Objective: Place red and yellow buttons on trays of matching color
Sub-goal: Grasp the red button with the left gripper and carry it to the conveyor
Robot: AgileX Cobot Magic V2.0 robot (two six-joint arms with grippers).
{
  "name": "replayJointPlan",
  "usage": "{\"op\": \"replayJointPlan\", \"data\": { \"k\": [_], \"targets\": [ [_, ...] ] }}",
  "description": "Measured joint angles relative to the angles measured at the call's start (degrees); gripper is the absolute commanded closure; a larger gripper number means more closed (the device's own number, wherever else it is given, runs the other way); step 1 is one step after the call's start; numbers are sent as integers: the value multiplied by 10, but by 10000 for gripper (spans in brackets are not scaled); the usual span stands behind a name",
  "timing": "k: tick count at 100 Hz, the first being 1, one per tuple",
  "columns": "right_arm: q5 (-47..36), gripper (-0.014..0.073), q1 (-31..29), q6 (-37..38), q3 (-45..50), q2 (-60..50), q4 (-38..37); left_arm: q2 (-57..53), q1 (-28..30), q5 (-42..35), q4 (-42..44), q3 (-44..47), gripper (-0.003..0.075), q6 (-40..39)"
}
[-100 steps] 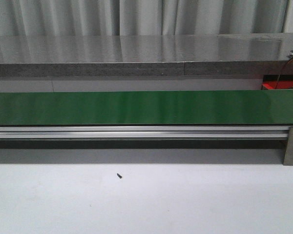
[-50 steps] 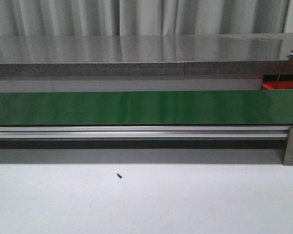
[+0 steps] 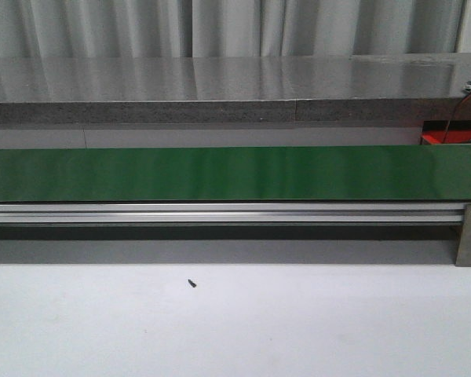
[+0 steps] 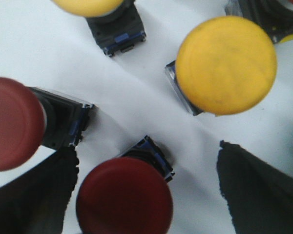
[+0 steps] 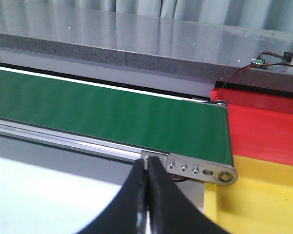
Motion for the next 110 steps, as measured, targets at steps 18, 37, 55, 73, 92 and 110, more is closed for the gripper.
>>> {"op": "replayJointPlan", "data": {
  "k": [18,37,55,73,92,110],
  "targets": [
    [0,690,0,0,0,0,0,0,0,-1,0,0,435,0],
    [0,690,0,0,0,0,0,0,0,-1,0,0,580,0],
    [0,690,0,0,0,0,0,-9,0,8,0,0,640,0],
    [0,690,0,0,0,0,0,-68,0,34,0,0,640,0],
    [0,690,0,0,0,0,0,-150,-9,53,-5,0,639,0],
    [0,690,0,0,0,0,0,-183,-60,71,-9,-20,636,17]
  ]
}}
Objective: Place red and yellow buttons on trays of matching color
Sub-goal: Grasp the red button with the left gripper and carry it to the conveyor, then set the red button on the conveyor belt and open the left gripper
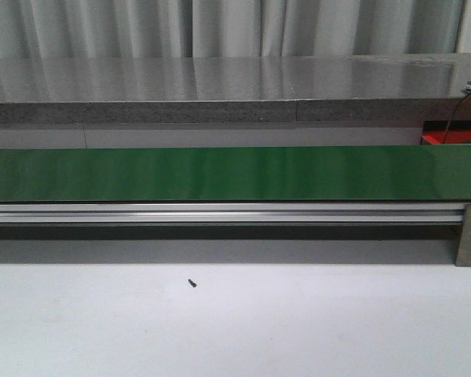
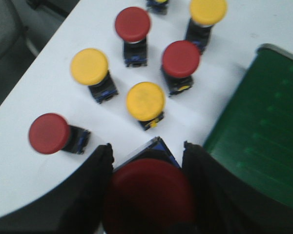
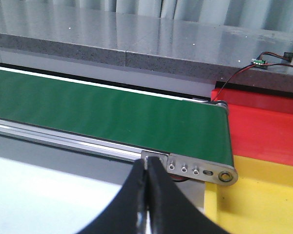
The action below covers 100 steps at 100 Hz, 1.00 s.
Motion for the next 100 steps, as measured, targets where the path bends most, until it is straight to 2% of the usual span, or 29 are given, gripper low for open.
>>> {"op": "replayJointPlan", "data": {
  "k": [23,42,90,95,100],
  "targets": [
    [0,690,0,0,0,0,0,1,-91,7,-4,-38,636,12],
    [0,690,0,0,0,0,0,36,-132,7,-6,-60,636,21],
    [0,690,0,0,0,0,0,118,-143,5,-14,-65,633,26],
    [0,690,0,0,0,0,0,123,-143,5,-14,-65,617,26],
    [0,690,0,0,0,0,0,127,-143,5,-17,-65,560,27]
  ]
}}
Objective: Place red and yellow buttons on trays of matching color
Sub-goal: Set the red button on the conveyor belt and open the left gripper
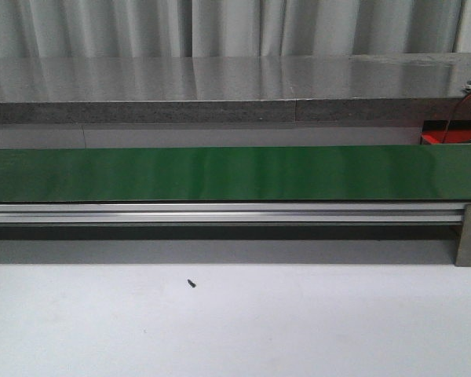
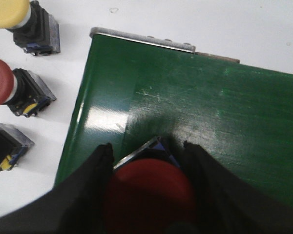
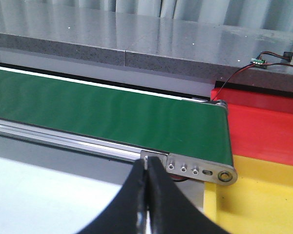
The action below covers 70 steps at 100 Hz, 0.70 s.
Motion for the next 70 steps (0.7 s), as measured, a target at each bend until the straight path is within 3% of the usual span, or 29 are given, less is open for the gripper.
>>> {"op": "replayJointPlan", "data": {
  "k": [9,19,26,70],
  "targets": [
    [0,690,0,0,0,0,0,0,0,0,-5,-3,405,9],
    [0,690,0,0,0,0,0,0,0,0,-24,-6,175,34],
    [0,690,0,0,0,0,0,0,0,0,-41,-6,89,44],
    [0,690,0,0,0,0,0,-55,3,18,-76,-6,80,64]
  ]
}}
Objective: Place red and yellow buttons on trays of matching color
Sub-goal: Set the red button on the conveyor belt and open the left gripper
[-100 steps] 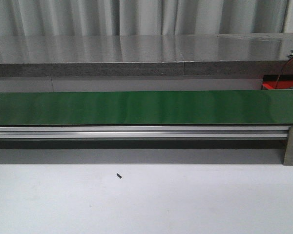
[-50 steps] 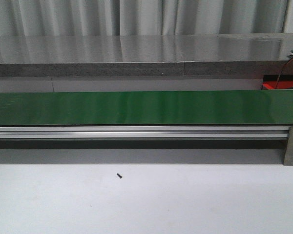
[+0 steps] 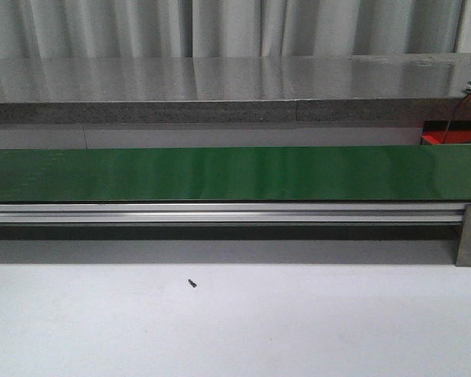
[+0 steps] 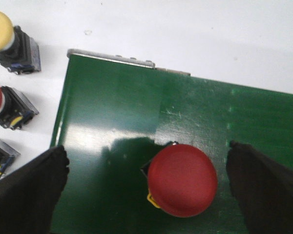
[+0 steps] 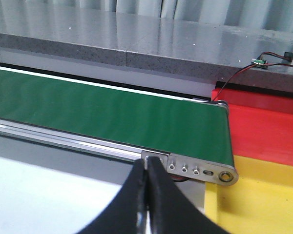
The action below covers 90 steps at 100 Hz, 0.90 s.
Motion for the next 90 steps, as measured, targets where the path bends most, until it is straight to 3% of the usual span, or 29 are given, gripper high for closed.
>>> {"op": "replayJointPlan", "data": {
  "k": [21,68,90],
  "targets": [
    [0,690,0,0,0,0,0,-59,54,-6,-1,0,80,0],
    [0,690,0,0,0,0,0,-74,261,-41,5,21,80,-4],
    [0,690,0,0,0,0,0,-49,297,-61,10,23,80,-21]
  ]
}}
